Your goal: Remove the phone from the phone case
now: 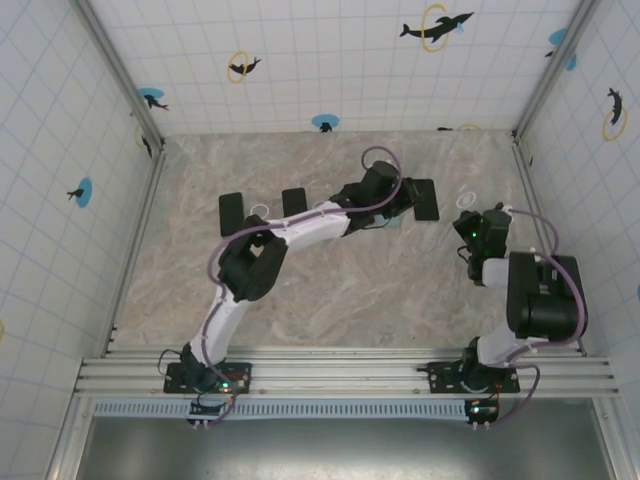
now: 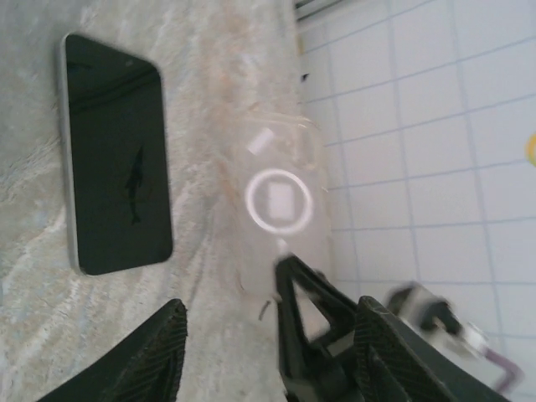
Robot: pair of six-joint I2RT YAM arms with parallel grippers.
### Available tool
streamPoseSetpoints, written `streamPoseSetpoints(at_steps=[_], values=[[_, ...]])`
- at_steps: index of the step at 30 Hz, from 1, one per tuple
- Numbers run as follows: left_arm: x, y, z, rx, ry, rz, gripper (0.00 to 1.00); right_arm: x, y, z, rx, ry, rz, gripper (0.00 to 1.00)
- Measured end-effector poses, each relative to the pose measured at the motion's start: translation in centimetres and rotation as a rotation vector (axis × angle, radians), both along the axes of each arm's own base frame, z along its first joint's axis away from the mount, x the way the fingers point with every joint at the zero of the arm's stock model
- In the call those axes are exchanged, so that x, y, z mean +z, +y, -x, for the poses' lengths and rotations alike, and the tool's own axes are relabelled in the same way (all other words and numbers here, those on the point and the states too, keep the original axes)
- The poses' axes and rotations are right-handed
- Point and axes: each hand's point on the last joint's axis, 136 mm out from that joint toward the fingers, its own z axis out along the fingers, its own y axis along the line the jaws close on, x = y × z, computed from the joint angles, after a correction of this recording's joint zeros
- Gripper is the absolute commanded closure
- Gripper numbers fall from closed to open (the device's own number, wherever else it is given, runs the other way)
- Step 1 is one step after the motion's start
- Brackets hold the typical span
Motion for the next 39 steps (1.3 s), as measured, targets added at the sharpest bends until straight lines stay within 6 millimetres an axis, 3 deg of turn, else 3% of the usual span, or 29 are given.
streamPoseSetpoints(at_steps=[3,7,13,17,21,26,39], values=[[2.4,1.8,1.1,-0.006,-0.038,0.012,0.39,-0.4,0.1,-1.9,0.002,-0.01,-0.041,0.94],[3.7,4.9,1.7,0.009,-0.062,0.012,0.36,-1.2,0.2,-4.1,0.007,-0.007,-0.085,0.88],[1.9,10.4,1.3,0.077,-0.035,-0.026,0.34,-2.0,0.4,-6.5,0.025,-0.005,-0.13,0.81],[0.9,12.6,1.1,0.107,-0.024,-0.051,0.32,-2.2,0.7,-7.9,0.045,-0.01,-0.147,0.82],[1.3,13.5,1.3,0.119,-0.041,-0.059,0.31,-2.2,1.2,-8.6,0.077,-0.01,-0.157,0.86],[2.4,14.2,1.3,0.13,-0.06,-0.045,0.3,-3.1,1.8,-8.0,0.131,0.03,-0.143,0.89],[1.7,14.6,1.3,0.133,-0.048,-0.055,0.29,-3.2,-0.2,-6.6,0.207,0.078,-0.088,0.88]])
